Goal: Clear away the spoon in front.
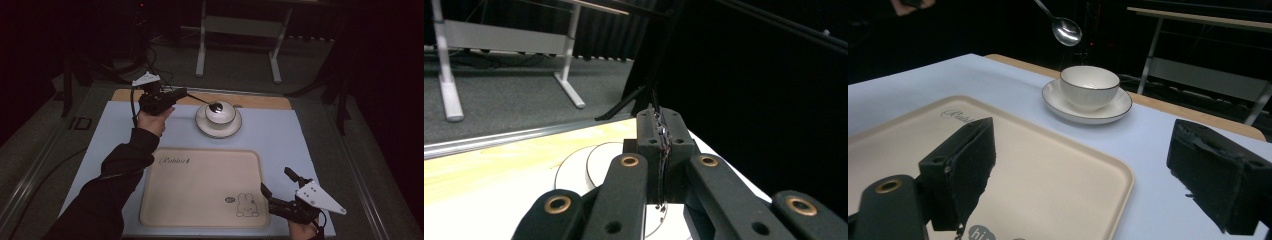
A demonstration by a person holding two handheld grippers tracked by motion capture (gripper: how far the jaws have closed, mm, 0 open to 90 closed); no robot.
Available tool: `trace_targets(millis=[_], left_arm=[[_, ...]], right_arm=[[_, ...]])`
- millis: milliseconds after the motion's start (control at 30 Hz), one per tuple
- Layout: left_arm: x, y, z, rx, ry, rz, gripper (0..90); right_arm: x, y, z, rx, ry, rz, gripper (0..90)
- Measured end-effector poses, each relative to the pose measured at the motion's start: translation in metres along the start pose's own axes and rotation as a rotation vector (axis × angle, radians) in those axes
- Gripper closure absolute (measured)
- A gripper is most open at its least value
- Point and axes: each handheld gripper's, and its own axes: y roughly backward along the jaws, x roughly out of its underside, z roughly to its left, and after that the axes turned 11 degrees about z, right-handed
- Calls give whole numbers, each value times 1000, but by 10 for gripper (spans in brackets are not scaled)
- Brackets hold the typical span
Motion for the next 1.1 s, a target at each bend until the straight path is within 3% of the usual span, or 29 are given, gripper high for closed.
trace_targets(millis=[500, 733, 1100], left_arm=[[-1, 53, 5, 57, -119, 87, 897], [7, 67, 14, 133, -162, 127, 897], [21, 76, 23, 250, -217, 207, 896]], right_arm=[[0, -1, 0, -1, -6, -1, 121], [0, -2, 1, -7, 0, 0, 121], [0, -4, 1, -11, -6, 2, 121]])
